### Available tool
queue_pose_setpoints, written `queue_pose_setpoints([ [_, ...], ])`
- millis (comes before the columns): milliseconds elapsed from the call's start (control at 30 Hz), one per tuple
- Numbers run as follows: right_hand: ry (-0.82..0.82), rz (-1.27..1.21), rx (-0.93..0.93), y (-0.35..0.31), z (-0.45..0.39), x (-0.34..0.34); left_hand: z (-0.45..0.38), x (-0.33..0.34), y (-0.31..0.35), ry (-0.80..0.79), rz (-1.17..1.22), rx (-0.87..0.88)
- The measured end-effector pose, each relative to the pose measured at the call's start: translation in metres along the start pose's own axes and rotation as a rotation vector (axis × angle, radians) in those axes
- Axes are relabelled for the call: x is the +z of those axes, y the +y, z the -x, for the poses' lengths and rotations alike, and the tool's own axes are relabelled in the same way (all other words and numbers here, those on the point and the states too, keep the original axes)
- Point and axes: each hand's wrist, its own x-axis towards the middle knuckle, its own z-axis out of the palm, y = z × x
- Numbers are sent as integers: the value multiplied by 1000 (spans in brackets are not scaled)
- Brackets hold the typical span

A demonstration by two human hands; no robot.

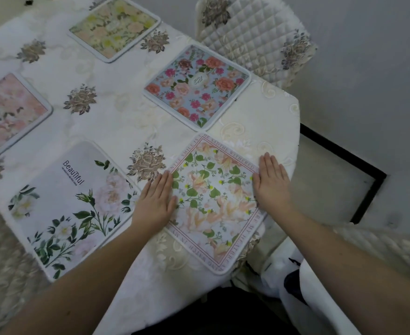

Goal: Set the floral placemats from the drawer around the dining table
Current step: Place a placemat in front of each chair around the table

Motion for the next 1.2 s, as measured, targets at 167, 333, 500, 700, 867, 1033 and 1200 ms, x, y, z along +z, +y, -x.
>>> queue_pose_setpoints([
  [167,18,-76,-144,-68,63,20,-7,2,54,8,228,-75],
  [333,-29,-74,-181,-101,105,40,4,20,80,56,153,-50],
  [500,-80,-26,-223,-71,90,30,9,20,71,19,71,65],
  [700,-86,-12,-120,-20,48,15,12,17,54,-23,16,142],
  [867,-63,-28,-71,7,26,8,10,12,33,-45,-1,120],
  [1033,-35,-56,-3,-9,45,9,15,7,14,-60,18,112],
  [1200,-120,-48,-127,-65,101,26,21,6,6,-46,-6,161],
])
